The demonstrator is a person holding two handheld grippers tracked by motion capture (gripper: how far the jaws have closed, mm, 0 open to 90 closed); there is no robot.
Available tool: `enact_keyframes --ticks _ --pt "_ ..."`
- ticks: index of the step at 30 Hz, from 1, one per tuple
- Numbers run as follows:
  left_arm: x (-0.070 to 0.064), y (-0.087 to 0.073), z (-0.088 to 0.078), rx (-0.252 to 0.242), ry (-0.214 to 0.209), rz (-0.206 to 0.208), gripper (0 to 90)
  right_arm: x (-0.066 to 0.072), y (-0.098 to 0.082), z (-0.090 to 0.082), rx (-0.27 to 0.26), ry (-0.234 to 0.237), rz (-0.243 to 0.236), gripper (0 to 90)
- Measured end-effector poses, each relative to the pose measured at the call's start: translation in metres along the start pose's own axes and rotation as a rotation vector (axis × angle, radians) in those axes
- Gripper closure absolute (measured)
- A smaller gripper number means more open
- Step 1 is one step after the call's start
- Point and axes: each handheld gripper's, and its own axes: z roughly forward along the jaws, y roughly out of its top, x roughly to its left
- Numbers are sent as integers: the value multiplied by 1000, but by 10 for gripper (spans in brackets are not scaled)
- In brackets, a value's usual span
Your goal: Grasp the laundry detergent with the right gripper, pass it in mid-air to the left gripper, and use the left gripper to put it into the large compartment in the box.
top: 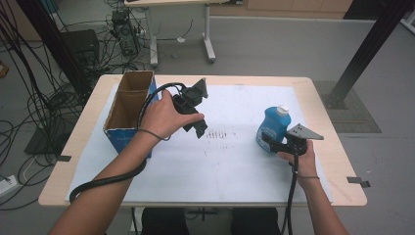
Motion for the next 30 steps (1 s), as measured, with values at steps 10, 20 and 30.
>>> enact_keyframes --ticks 10,20,30 --pt "-1 0 -2 -3 3 0 76 0 0 0 0 1 4 413" --pt "0 -1 -1 -3 4 -3 73 0 0 0 -1 1 2 413" --pt "-1 -1 -3 -3 5 2 72 0 -1 0 -5 -2 -2 413"
